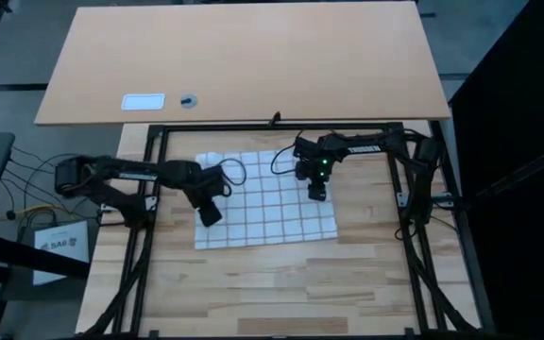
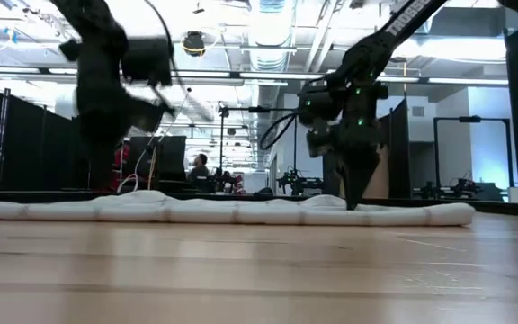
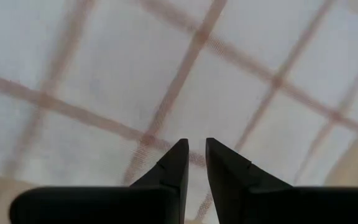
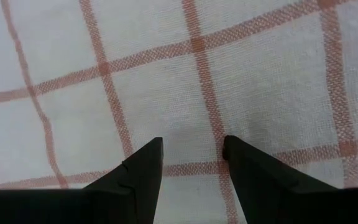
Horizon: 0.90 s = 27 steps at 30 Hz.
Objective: Roll towel
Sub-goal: Fold the white checkered towel
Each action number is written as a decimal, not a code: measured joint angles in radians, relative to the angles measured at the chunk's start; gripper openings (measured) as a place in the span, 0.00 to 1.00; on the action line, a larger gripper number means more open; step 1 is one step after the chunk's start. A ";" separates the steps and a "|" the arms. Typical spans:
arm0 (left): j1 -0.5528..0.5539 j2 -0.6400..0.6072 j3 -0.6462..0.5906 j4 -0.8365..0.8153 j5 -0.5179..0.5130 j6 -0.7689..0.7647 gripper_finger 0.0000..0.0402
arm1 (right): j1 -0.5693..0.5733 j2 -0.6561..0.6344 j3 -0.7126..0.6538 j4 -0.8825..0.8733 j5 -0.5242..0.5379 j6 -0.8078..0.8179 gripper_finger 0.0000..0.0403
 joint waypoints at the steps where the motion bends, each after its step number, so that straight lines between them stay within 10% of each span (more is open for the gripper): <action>1: -0.003 -0.020 0.020 0.003 -0.006 0.000 0.10 | 0.007 -0.020 -0.001 -0.014 0.006 -0.009 0.41; 6: -0.076 -0.125 0.158 -0.037 -0.064 -0.015 0.10 | 0.069 -0.194 0.003 -0.120 -0.003 -0.019 0.41; 14: -0.458 -0.199 0.290 -0.022 -0.503 0.119 0.10 | 0.346 -0.456 -0.038 -0.071 0.042 0.025 0.41; 27: -0.463 -0.198 0.289 0.016 -0.430 0.115 0.32 | 0.473 -0.423 -0.017 -0.019 0.134 0.340 0.60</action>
